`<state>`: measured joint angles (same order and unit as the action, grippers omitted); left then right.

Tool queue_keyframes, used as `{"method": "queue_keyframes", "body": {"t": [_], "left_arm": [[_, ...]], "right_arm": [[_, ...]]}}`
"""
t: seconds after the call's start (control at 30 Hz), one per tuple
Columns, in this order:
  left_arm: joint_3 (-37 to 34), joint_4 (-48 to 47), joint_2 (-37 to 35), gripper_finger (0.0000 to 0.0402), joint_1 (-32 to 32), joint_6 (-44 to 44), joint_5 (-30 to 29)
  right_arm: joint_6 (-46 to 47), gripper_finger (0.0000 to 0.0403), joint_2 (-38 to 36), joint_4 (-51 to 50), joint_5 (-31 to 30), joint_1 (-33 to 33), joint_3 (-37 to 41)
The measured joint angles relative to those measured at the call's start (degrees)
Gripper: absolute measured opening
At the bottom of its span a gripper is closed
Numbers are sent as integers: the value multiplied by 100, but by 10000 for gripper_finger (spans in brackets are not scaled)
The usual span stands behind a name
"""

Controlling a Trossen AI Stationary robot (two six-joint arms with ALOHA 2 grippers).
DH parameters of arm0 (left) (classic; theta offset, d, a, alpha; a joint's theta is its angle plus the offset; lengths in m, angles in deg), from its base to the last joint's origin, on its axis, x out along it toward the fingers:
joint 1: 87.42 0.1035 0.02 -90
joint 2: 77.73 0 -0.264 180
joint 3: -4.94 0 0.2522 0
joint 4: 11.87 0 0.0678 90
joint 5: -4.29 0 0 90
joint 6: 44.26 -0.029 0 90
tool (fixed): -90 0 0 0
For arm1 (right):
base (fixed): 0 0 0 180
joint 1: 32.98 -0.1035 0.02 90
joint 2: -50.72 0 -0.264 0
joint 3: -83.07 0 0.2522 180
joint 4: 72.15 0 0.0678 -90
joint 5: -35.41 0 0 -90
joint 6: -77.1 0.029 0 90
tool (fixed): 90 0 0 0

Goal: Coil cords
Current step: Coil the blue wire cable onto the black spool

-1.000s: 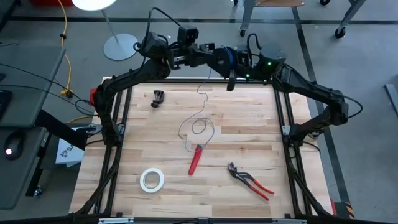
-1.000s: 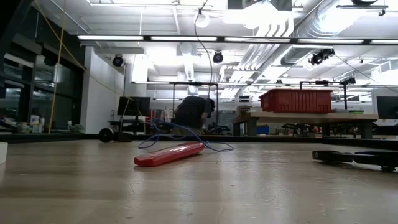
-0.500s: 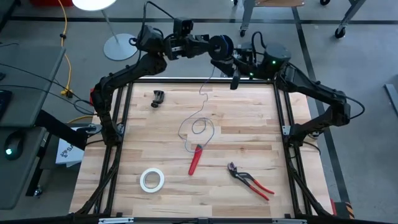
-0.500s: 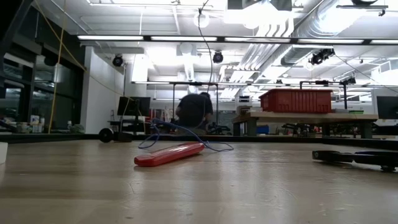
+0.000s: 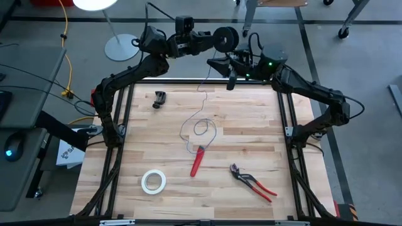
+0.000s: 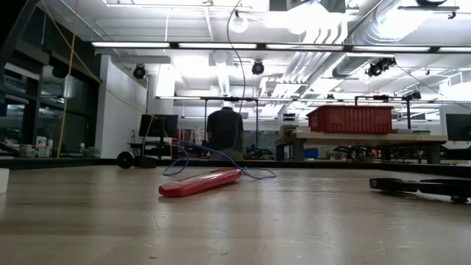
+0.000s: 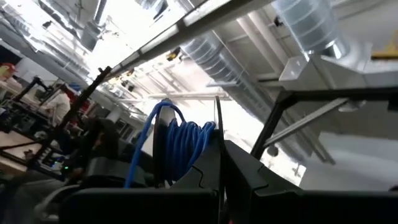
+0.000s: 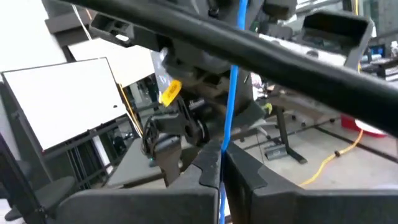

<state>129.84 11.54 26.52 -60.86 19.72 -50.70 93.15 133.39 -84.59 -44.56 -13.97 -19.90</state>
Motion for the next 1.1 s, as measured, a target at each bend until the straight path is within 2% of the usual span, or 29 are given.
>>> {"method": "queue_keyframes", "body": {"t": [0.23, 0.43, 0.8, 0.9, 1.1], "left_arm": [[0, 10, 0, 1, -167, 289, -144], [0, 12, 0, 1, -229, 622, -408], [0, 35, 1, 1, 34, 343, -613], [0, 53, 0, 1, 166, 343, -440], [-2, 277, -69, 1, 541, 699, 422]], "right_arm": [[112, 0, 186, 625, 13, -33, 0], [202, 0, 254, 730, 203, -64, 1], [192, 0, 241, 708, 678, -340, 2], [174, 0, 217, 564, 675, -367, 2], [0, 0, 42, 0, 669, -307, 0]]}}
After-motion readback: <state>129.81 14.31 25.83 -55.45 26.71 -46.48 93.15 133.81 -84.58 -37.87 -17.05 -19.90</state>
